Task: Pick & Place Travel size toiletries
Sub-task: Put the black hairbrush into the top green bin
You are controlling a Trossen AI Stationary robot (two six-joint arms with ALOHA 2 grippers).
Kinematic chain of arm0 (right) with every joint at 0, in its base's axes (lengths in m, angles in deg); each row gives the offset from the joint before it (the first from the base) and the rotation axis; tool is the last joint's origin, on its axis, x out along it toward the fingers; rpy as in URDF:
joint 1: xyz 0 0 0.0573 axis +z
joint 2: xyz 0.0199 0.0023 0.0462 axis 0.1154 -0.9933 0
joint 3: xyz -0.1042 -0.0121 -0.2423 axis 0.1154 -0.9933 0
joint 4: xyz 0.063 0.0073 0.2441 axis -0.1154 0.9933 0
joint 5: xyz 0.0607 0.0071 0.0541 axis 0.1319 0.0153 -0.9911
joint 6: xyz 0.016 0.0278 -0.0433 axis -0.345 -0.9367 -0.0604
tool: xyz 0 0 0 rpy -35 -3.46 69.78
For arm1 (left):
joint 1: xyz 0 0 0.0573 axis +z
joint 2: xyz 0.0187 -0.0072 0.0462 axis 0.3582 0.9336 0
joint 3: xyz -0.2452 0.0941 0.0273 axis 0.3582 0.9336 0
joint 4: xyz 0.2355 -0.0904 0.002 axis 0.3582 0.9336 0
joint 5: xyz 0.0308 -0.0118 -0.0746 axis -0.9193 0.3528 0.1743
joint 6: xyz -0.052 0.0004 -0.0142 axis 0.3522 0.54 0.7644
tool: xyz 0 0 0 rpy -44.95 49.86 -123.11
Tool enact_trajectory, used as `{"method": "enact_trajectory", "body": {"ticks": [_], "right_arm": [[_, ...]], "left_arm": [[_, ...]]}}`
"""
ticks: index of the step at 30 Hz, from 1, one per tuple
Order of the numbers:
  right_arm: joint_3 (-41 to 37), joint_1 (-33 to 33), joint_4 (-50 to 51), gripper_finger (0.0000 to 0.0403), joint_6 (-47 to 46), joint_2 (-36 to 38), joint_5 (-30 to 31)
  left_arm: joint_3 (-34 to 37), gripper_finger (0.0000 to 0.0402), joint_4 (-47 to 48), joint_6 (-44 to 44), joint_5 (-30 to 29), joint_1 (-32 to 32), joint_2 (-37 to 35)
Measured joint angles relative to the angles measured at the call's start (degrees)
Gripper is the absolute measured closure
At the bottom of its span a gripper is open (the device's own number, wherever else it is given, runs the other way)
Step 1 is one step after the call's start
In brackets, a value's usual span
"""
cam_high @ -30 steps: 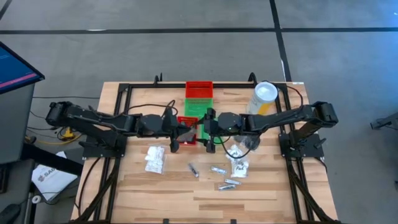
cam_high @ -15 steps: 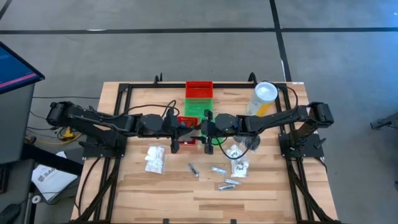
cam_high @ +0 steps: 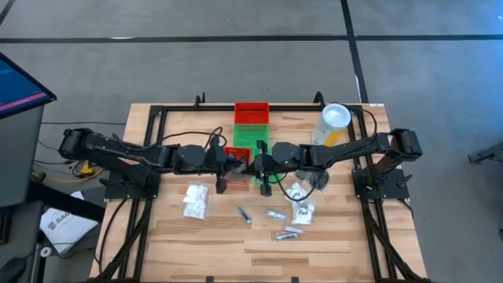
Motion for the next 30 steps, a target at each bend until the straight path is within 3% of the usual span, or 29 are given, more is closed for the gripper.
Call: {"method": "enact_trajectory", "body": {"ticks": [4,15,30], "right_arm": [[0.0,-0.8,1.4,0.0402,-0.4,0.0,0.1],[0.0,-8.1,5.6,0.0403,-1.4,0.0,0.3],[0.0,-21.5,7.6,0.0403,-1.4,-0.7,0.3]], "left_arm": [[0.0,0.0368,0.3,-2.1,-4.3,0.7,0.0],[0.2,0.0284,1.4,-2.1,-4.1,-0.2,-1.8],[0.2,0.0281,1.4,1.6,-4.0,-6.2,-0.1]]}}
